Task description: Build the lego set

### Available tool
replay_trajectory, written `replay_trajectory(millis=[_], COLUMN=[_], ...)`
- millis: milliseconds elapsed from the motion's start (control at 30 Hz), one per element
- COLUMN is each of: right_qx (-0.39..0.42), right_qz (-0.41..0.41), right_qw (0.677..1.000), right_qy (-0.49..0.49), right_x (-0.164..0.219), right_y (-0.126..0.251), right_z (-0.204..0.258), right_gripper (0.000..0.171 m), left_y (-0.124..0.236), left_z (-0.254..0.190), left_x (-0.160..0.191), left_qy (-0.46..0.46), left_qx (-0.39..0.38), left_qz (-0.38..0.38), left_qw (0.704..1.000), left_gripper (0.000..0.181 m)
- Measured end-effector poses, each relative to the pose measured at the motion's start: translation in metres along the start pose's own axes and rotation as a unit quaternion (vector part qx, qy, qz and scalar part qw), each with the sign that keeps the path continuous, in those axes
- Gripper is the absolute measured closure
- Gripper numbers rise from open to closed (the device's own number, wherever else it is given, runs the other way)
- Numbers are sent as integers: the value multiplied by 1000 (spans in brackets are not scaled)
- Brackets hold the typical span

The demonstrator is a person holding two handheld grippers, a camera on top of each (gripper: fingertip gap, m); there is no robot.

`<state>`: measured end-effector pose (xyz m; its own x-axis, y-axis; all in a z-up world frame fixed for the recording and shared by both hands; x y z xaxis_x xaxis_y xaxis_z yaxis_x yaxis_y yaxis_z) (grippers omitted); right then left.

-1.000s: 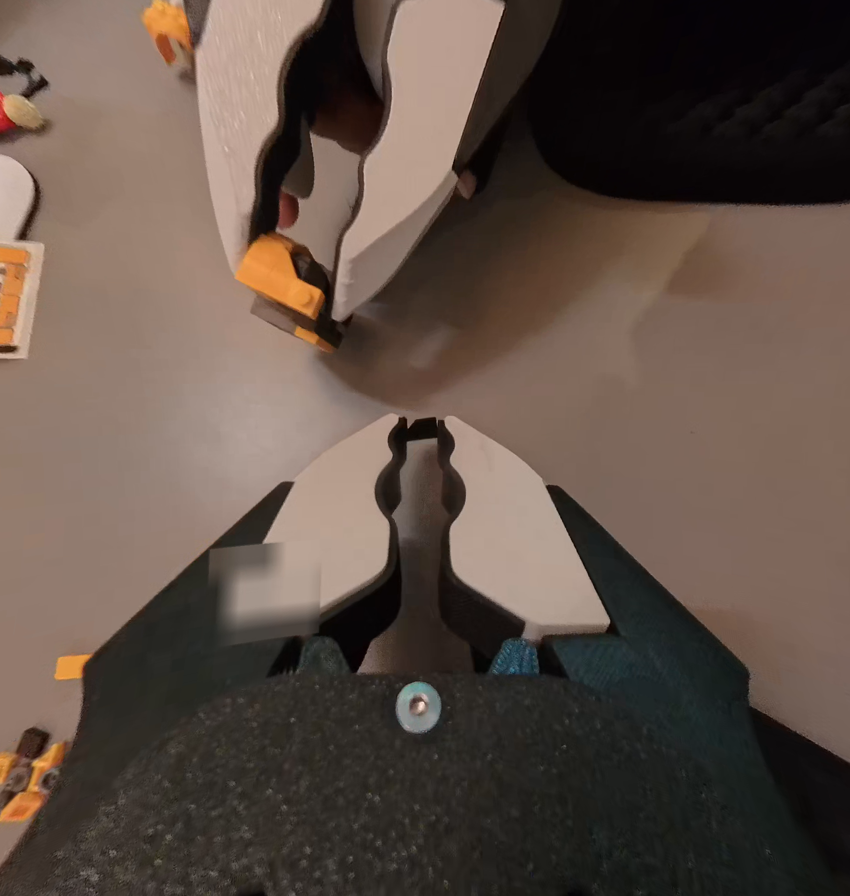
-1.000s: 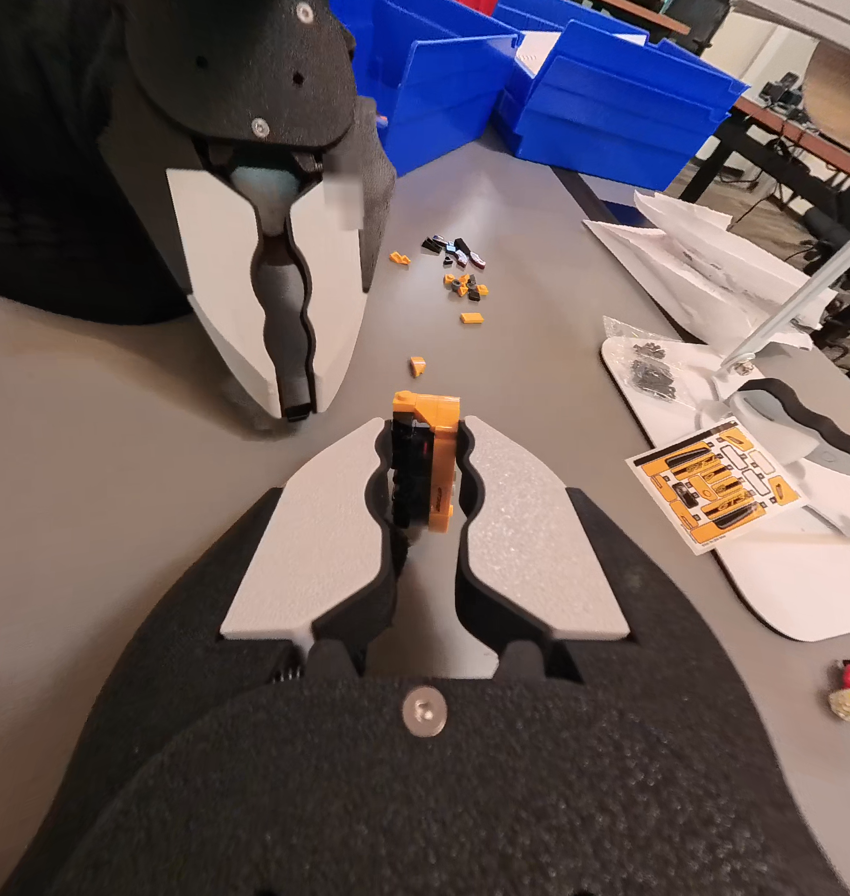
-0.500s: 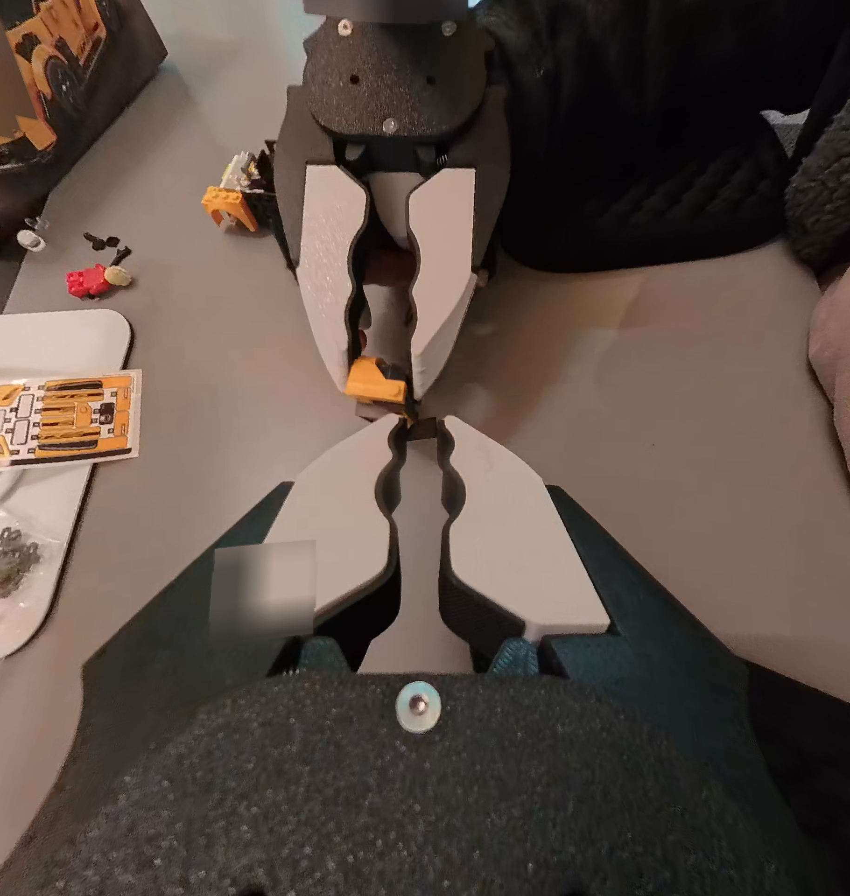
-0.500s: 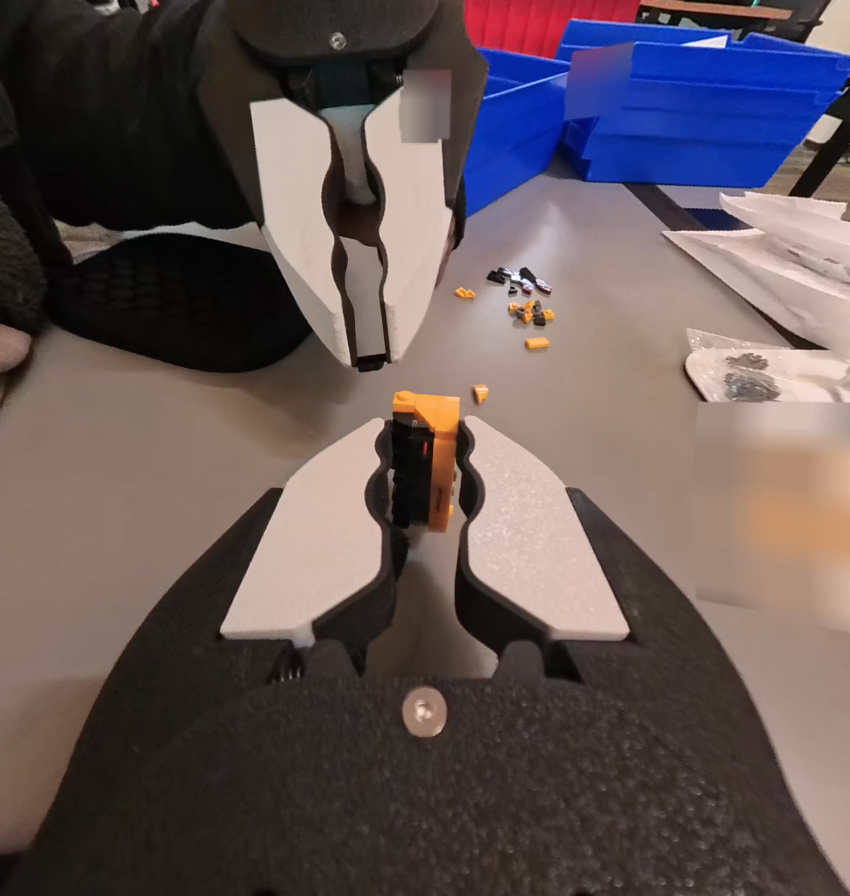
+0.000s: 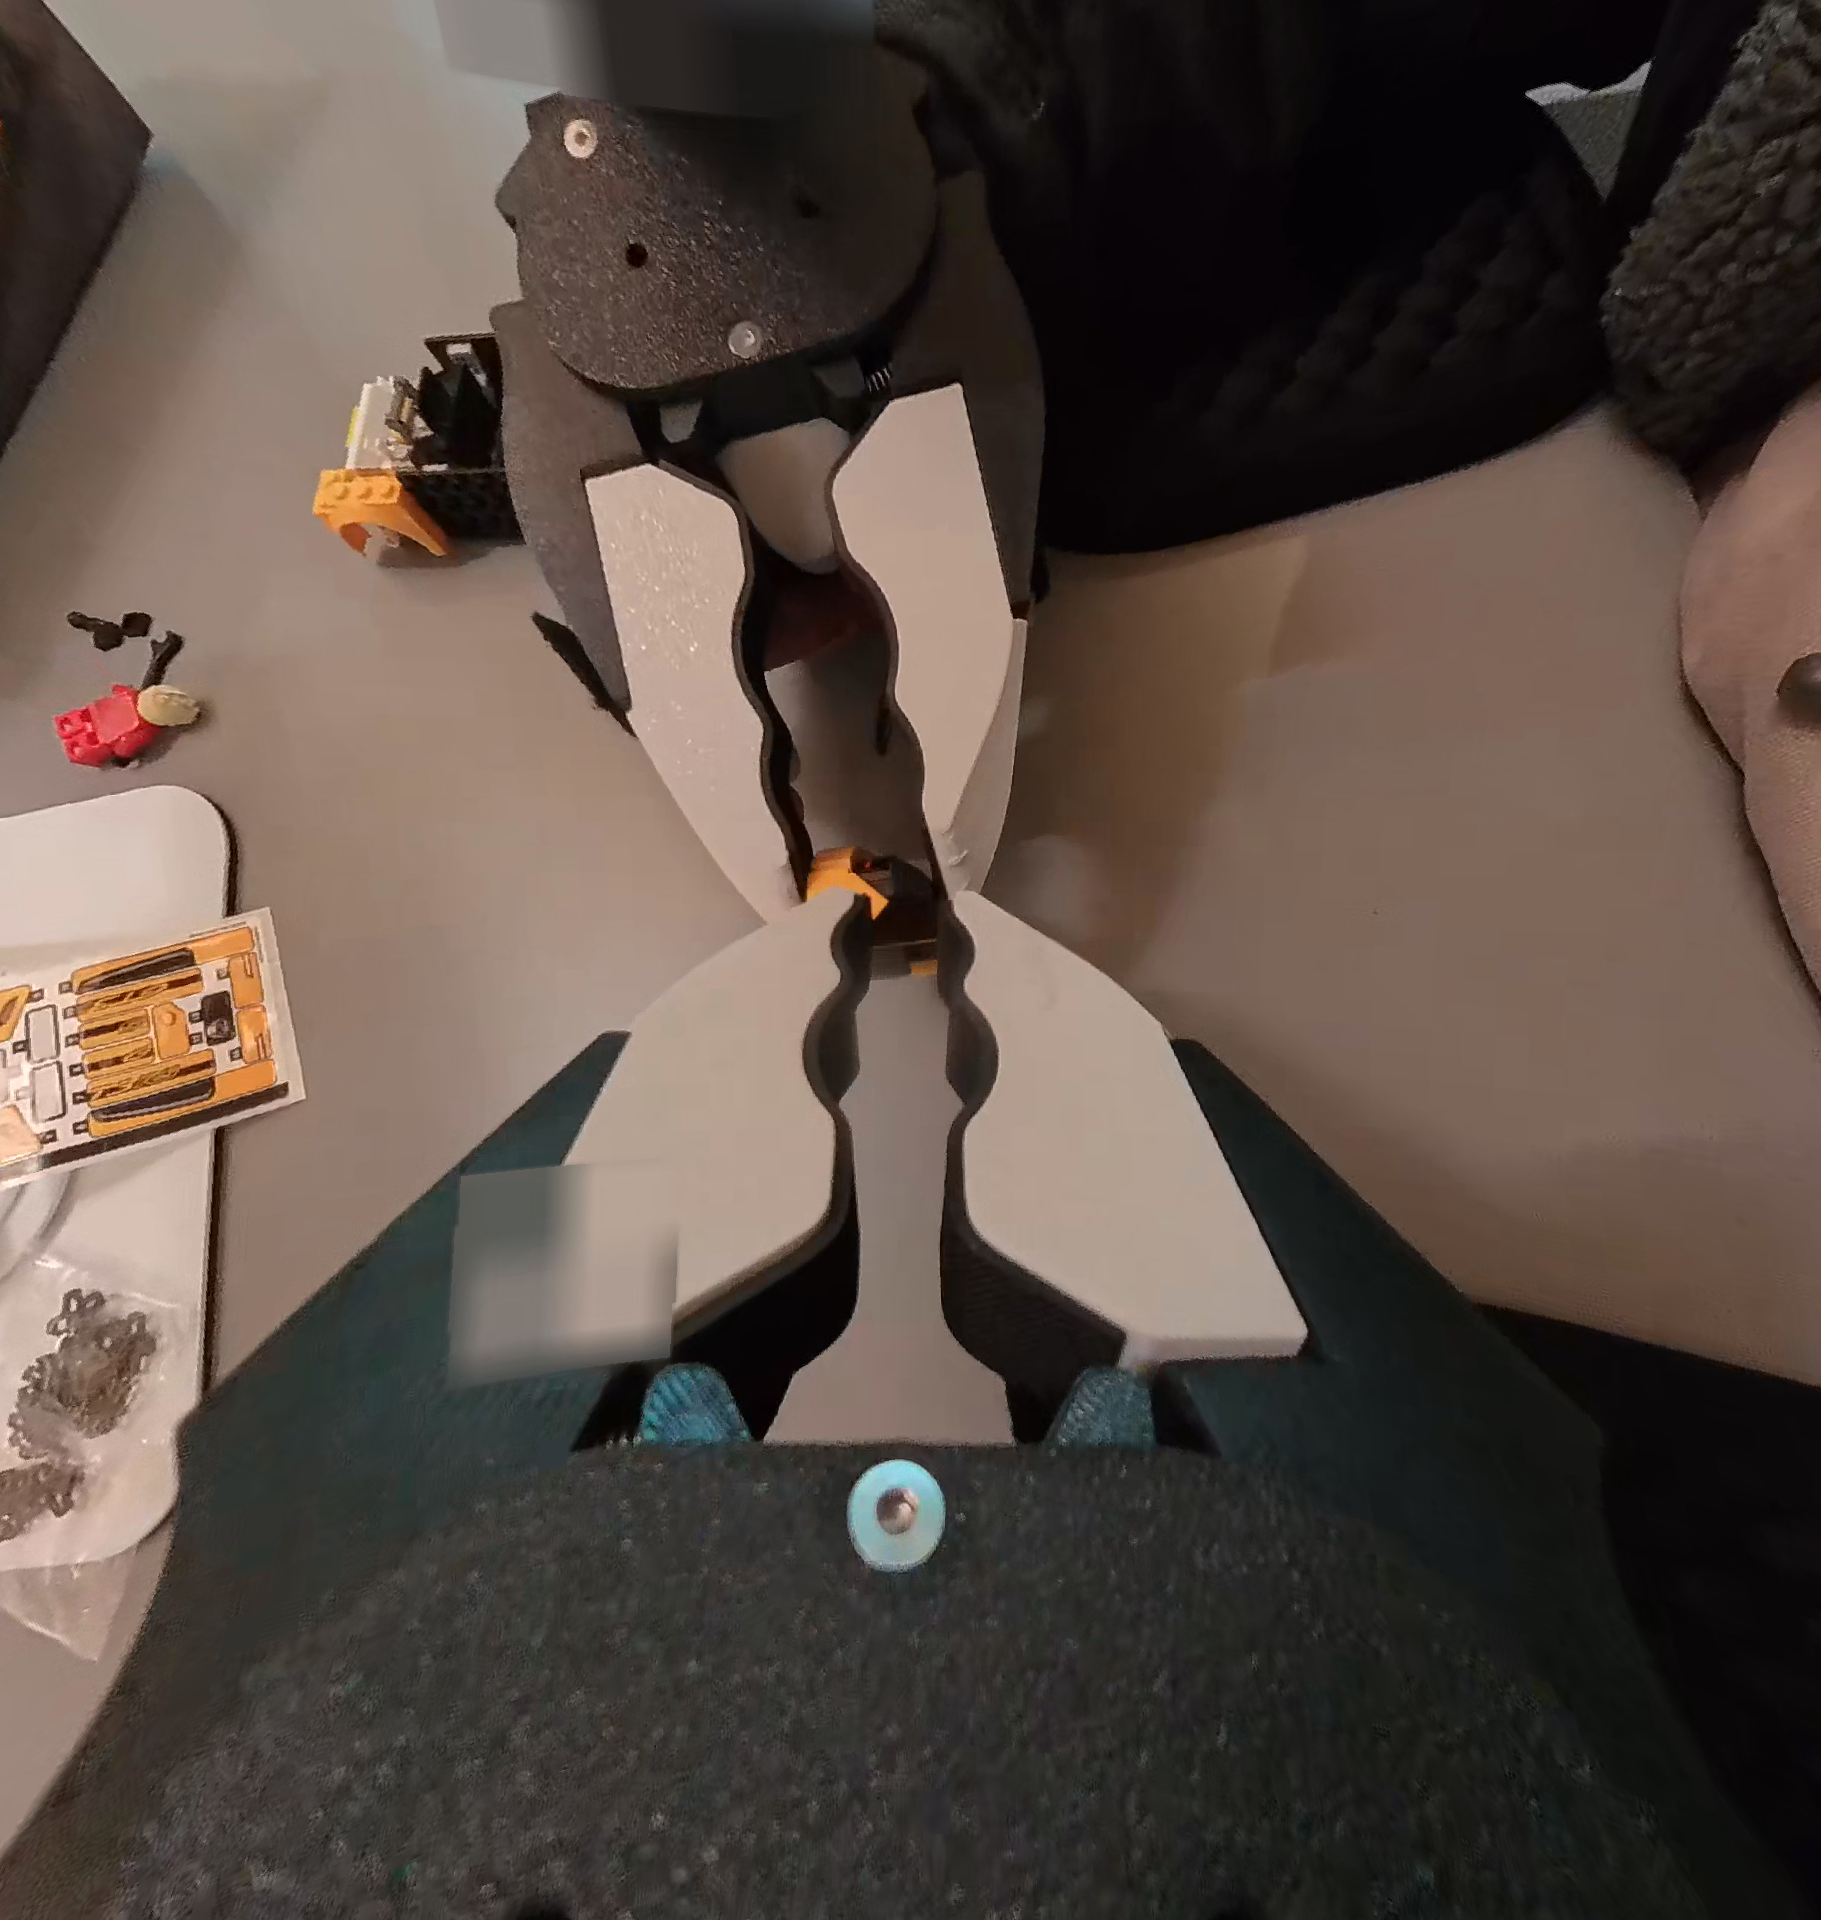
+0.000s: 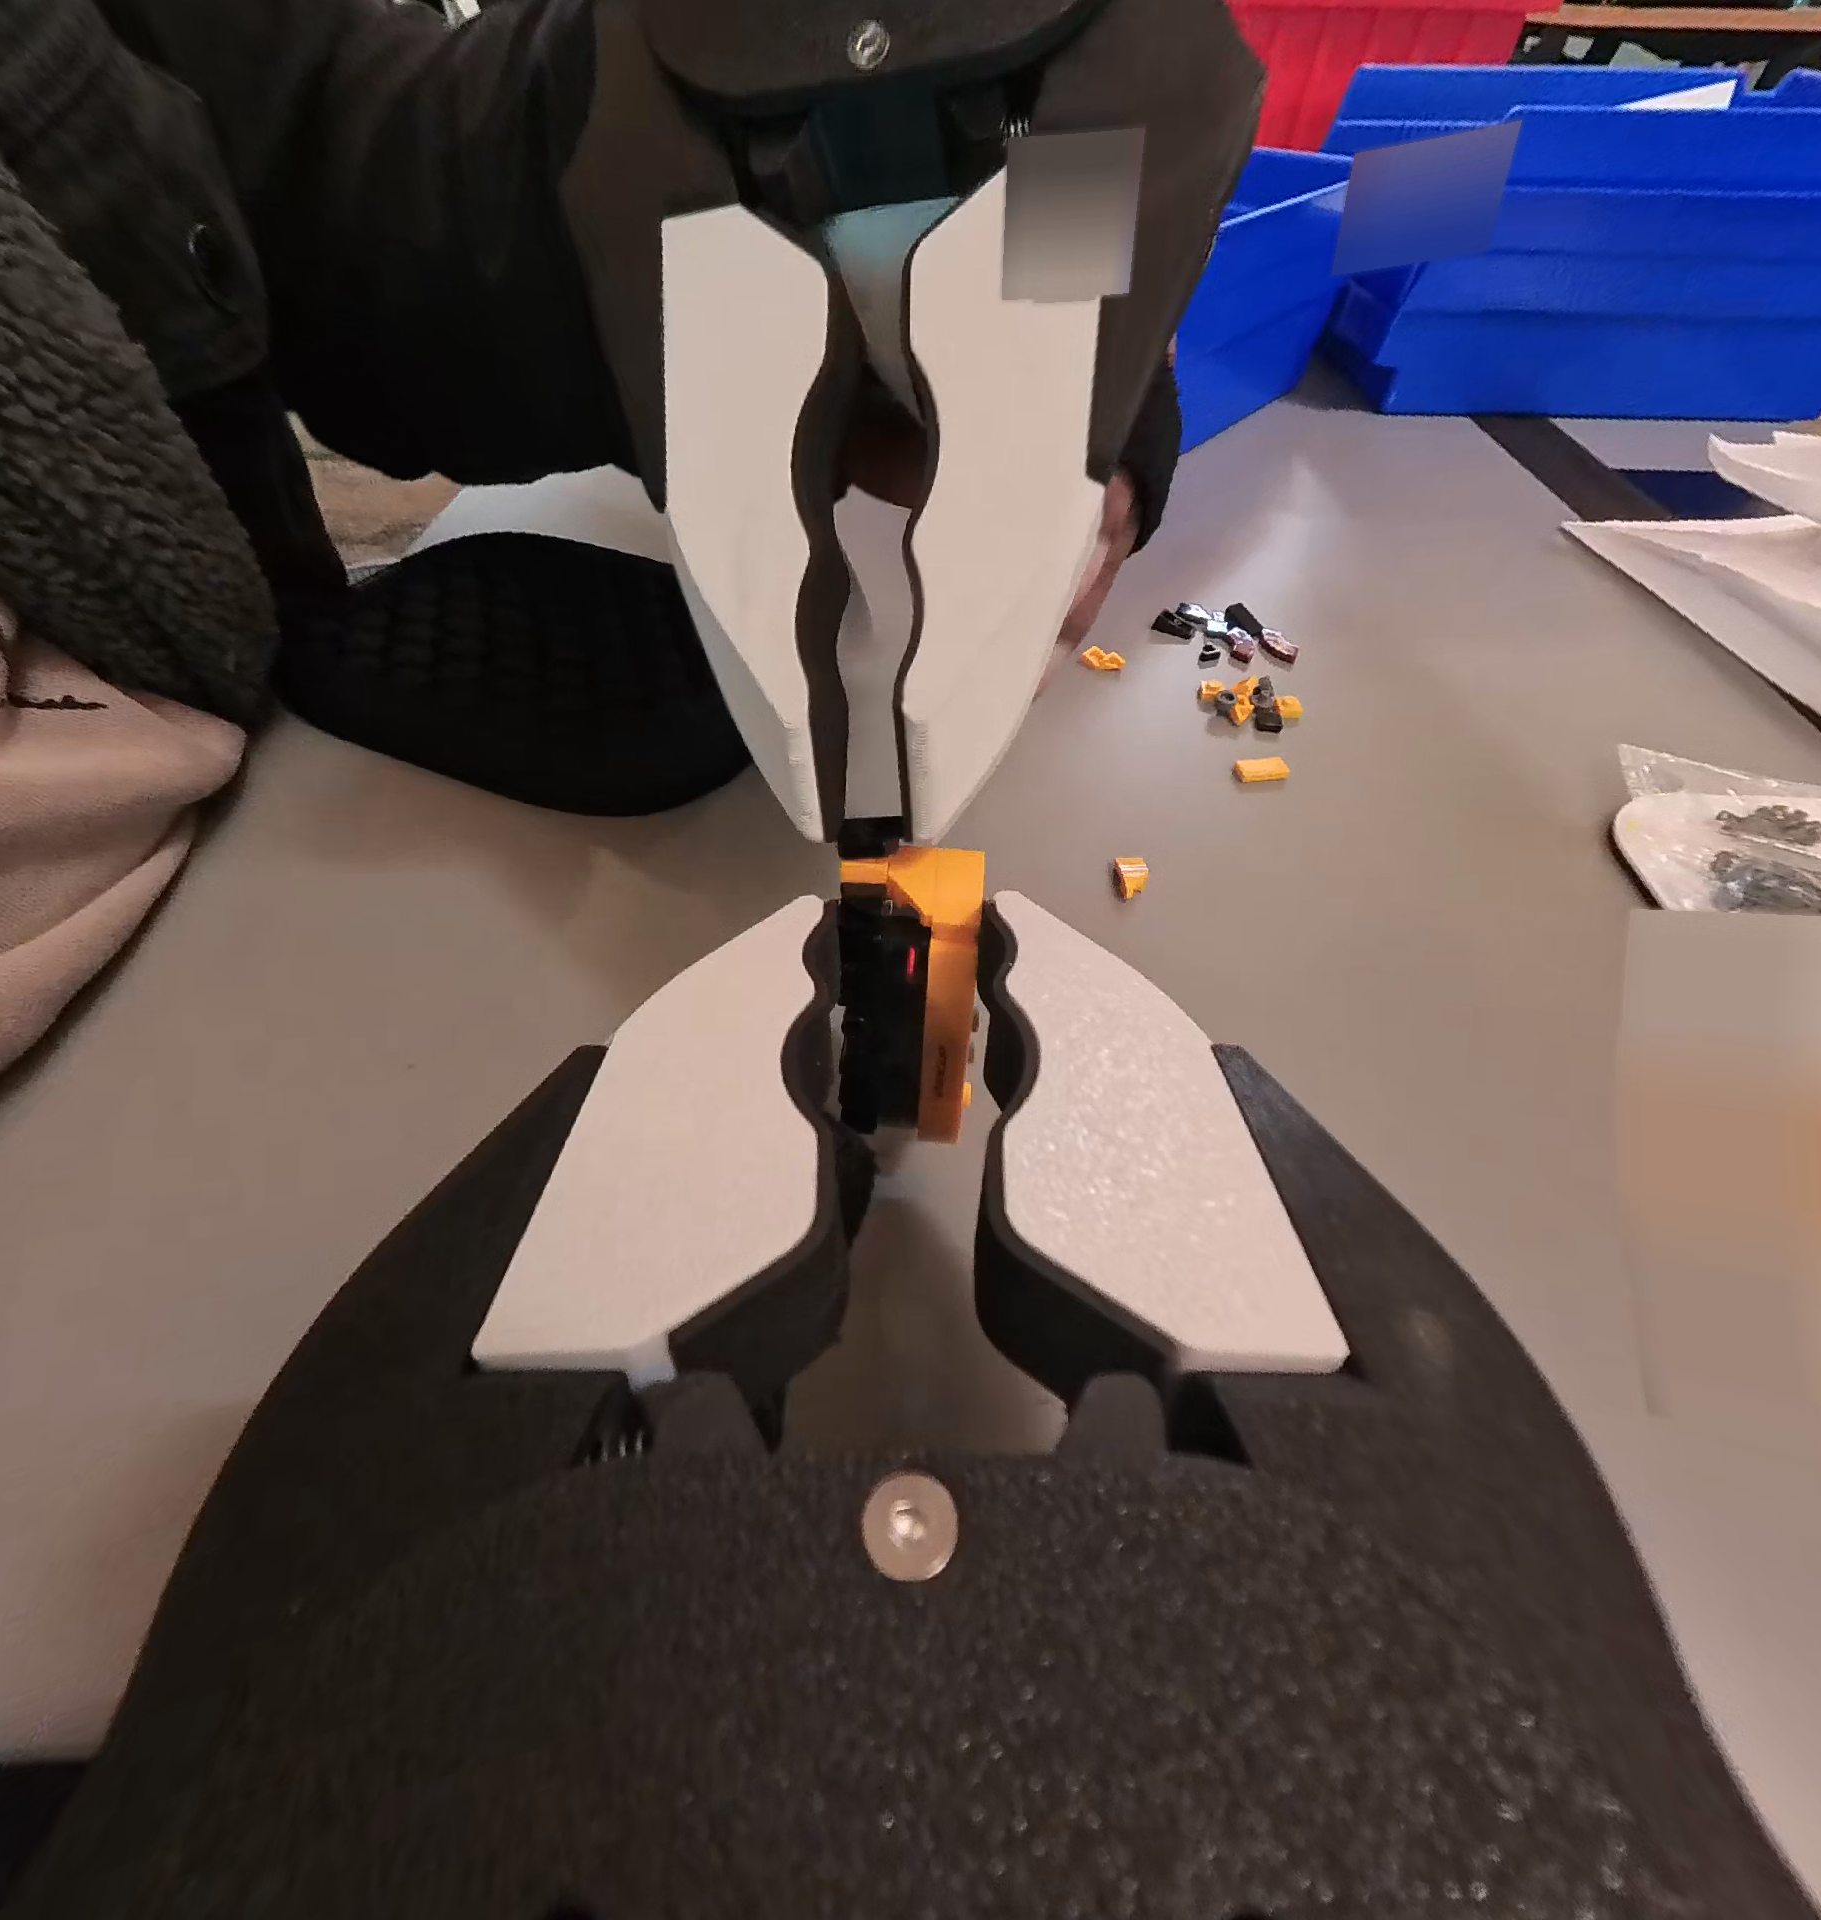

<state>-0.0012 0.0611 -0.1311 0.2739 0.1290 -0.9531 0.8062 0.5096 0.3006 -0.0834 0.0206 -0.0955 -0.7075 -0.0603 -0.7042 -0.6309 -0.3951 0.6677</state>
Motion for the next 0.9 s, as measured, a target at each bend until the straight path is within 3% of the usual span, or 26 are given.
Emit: replay_trajectory(millis=[900], right_qx=[-11], right_qz=[-21], right_qw=[1000], right_qy=[4], right_x=[-4], right_y=[1], right_z=[3], right_gripper=[146], left_y=[3], left_z=[0], left_x=[-8], left_qy=[-20], left_qx=[0], left_qz=[8], left_qw=[1000], left_gripper=[165])
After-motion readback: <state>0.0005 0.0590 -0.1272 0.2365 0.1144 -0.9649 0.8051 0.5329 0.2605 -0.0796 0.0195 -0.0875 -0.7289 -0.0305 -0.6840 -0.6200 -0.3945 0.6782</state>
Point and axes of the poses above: each gripper's, where its closed fingertips meet, y back along the fingers, x out of its underside, z = x × y across the jaws, the point moved 6 cm from there along y, back along the fingers, and after that the axes turned 9 degrees about -x, right-handed, at the moved point
